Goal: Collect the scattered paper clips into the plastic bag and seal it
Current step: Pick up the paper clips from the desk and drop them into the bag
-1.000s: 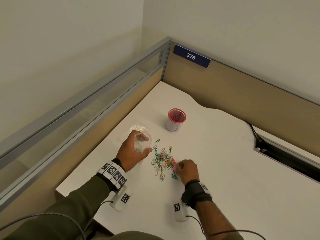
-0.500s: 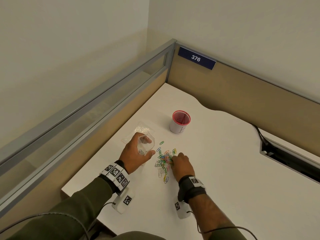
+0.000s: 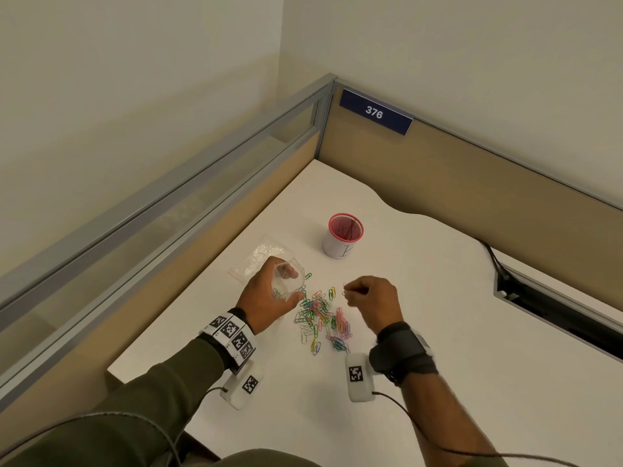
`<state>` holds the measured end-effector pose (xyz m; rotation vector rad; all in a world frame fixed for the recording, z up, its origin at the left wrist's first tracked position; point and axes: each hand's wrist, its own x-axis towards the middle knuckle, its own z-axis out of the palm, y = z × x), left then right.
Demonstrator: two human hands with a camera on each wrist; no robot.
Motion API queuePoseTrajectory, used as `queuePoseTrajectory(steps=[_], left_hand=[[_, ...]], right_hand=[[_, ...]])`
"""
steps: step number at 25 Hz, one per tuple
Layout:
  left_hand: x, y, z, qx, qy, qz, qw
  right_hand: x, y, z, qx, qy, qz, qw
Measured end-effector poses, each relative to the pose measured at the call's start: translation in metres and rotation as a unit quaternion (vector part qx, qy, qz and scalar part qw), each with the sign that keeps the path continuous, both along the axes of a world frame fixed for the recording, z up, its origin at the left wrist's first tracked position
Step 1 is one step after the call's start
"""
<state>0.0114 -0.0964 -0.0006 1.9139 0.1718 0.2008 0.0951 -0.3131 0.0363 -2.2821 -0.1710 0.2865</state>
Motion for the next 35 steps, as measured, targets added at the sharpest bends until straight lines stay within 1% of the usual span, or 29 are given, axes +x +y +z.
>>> queuePoseTrajectory(steps=[2, 4, 6, 8, 10, 13, 15, 17, 18, 19, 21, 23, 24, 25, 27, 28, 30, 31, 34, 35], left_hand=[[0.002, -0.006, 0.001, 0.006, 0.004, -0.006, 1.0], [0.004, -0.012, 0.003, 0.013, 0.009, -0.014, 1.0], [0.005, -0.018, 0.006, 0.02, 0.012, -0.022, 0.999], [0.006, -0.024, 0.01, 0.026, 0.019, -0.025, 0.999], [0.007, -0.028, 0.014, 0.017, 0.023, -0.025, 0.999], [0.006, -0.028, 0.016, 0.026, 0.015, -0.028, 0.999], [0.004, -0.023, 0.013, 0.019, 0.012, -0.028, 0.999], [0.001, -0.015, 0.011, 0.003, 0.004, -0.013, 1.0], [-0.001, -0.009, 0.01, -0.002, -0.003, 0.0, 1.0], [-0.002, -0.004, 0.01, -0.007, -0.008, 0.011, 1.0], [-0.007, 0.007, 0.012, -0.018, -0.01, 0.03, 0.999], [-0.01, 0.018, 0.014, -0.017, -0.006, 0.043, 0.999], [-0.011, 0.022, 0.015, -0.014, -0.005, 0.049, 0.999], [-0.012, 0.026, 0.016, -0.013, -0.005, 0.053, 0.998], [-0.014, 0.031, 0.017, -0.013, -0.005, 0.06, 0.998], [-0.014, 0.032, 0.016, -0.012, -0.004, 0.063, 0.998], [-0.013, 0.034, 0.016, -0.013, 0.002, 0.065, 0.998], [-0.012, 0.032, 0.016, -0.016, 0.004, 0.064, 0.998], [-0.009, 0.028, 0.015, -0.018, 0.008, 0.06, 0.998], [-0.008, 0.025, 0.015, -0.017, 0.009, 0.058, 0.998]], right_hand=[[-0.008, 0.009, 0.034, 0.047, -0.03, 0.033, 0.998], [-0.017, 0.023, 0.06, 0.066, -0.049, 0.088, 0.993], [-0.025, 0.038, 0.073, 0.038, -0.064, 0.146, 0.987], [-0.032, 0.051, 0.072, -0.02, -0.089, 0.181, 0.979], [-0.037, 0.059, 0.069, -0.034, -0.096, 0.179, 0.979], [-0.039, 0.059, 0.07, 0.011, -0.095, 0.141, 0.985], [-0.034, 0.052, 0.07, 0.037, -0.117, 0.103, 0.987], [-0.023, 0.041, 0.06, 0.041, -0.131, 0.074, 0.988], [-0.016, 0.036, 0.048, 0.015, -0.133, 0.068, 0.989], [-0.009, 0.032, 0.034, -0.027, -0.127, 0.073, 0.989], [-0.002, 0.031, -0.001, -0.125, -0.067, 0.124, 0.982], [-0.005, 0.042, -0.033, -0.203, 0.0, 0.21, 0.956], [-0.008, 0.048, -0.047, -0.23, 0.017, 0.251, 0.94], [-0.011, 0.054, -0.059, -0.253, 0.016, 0.282, 0.925], [-0.011, 0.059, -0.072, -0.288, -0.03, 0.309, 0.906], [-0.01, 0.058, -0.074, -0.3, -0.051, 0.308, 0.901], [-0.006, 0.05, -0.074, -0.313, -0.071, 0.289, 0.902], [-0.003, 0.042, -0.073, -0.31, -0.073, 0.27, 0.909], [0.01, 0.017, -0.066, -0.272, -0.041, 0.164, 0.947], [0.013, 0.008, -0.064, -0.263, -0.032, 0.138, 0.954]])
